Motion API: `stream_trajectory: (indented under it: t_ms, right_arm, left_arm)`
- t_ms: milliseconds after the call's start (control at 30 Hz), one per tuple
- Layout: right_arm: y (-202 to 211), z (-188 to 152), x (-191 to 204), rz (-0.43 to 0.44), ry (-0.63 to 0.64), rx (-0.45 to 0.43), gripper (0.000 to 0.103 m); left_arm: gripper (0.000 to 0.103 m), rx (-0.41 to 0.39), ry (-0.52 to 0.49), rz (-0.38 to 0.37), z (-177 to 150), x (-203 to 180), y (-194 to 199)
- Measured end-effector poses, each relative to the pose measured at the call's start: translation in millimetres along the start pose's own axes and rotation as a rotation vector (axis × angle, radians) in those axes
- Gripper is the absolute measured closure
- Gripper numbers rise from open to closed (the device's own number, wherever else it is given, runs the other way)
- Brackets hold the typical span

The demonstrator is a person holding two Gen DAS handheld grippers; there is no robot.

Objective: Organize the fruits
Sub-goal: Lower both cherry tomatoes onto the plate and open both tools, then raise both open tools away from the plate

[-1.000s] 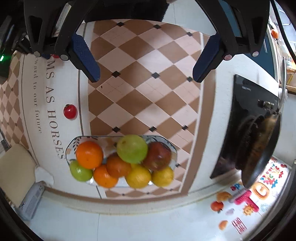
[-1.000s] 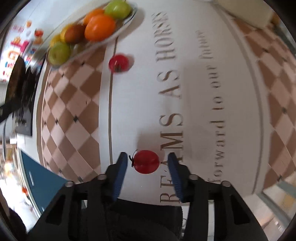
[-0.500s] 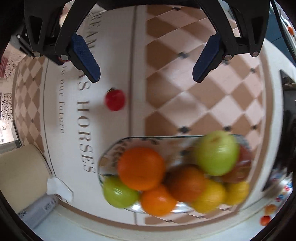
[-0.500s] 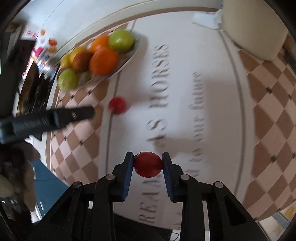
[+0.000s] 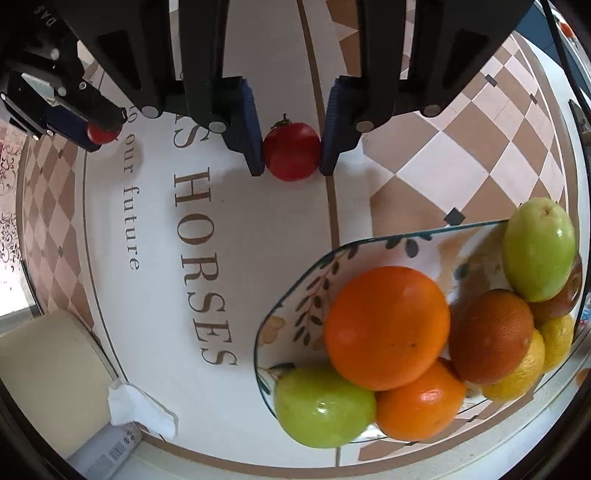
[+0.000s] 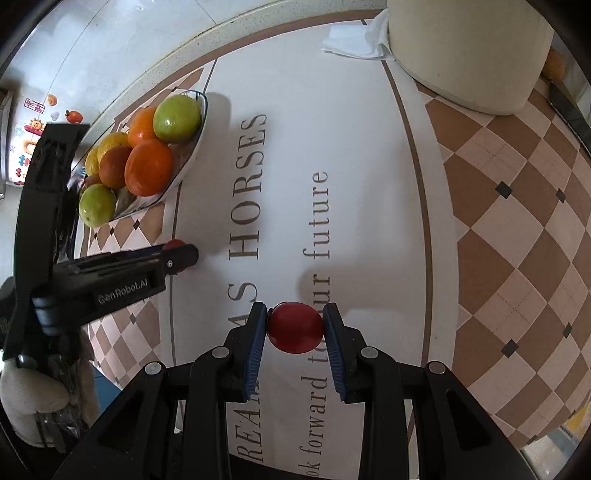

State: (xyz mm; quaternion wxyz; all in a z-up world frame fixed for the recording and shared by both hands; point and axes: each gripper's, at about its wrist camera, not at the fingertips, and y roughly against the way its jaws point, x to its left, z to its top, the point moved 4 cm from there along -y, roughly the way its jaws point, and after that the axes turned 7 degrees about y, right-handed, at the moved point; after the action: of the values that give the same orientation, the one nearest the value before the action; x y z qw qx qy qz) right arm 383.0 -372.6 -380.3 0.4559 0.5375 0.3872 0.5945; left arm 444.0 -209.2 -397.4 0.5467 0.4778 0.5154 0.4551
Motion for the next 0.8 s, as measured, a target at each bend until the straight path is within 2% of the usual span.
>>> stream_trajectory:
  t_ms: [167, 267, 367, 467, 567, 667, 767, 800]
  right_arm:
    - [3.3, 22.9, 11.7, 0.064, -0.002, -0.037, 0.069]
    - [-0.5, 49.7, 19.2, 0.191, -0.062, -0.069, 0.069]
    - [-15.2, 85.9, 28.9, 0.344, -0.148, -0.087, 0.069]
    - [-31.2, 111.9, 41.2, 0.425, -0.197, -0.079, 0.069]
    - [-45.3, 133.2, 53.1, 0.433, -0.193, -0.060, 0.069]
    - [-55.7, 145.4, 61.2, 0.404, -0.173, -0.040, 0.069]
    - [-60.1, 151.5, 65.5, 0.389, -0.164, -0.028, 0.066]
    - [-59.9, 153.6, 67.0, 0.388, -0.159, -0.021, 0.062]
  left_arm:
    - [0.075, -0.060, 0.184, -0.119, 0.3, 32.8, 40.2]
    - [0.075, -0.082, 0.332, -0.205, 10.2, 61.7, 63.6]
    - [0.075, -0.078, 0.429, -0.256, 22.2, 81.8, 69.7]
    - [0.075, -0.063, 0.506, -0.294, 34.1, 94.1, 65.1]
    - [0.075, -0.050, 0.552, -0.295, 45.7, 99.4, 64.5]
    - [0.074, -0.033, 0.586, -0.301, 51.7, 105.1, 58.0]
    - [0.063, -0.003, 0.615, -0.301, 49.8, 109.6, 48.4]
    - [0.062, 0.001, 0.629, -0.303, 49.7, 112.2, 46.4]
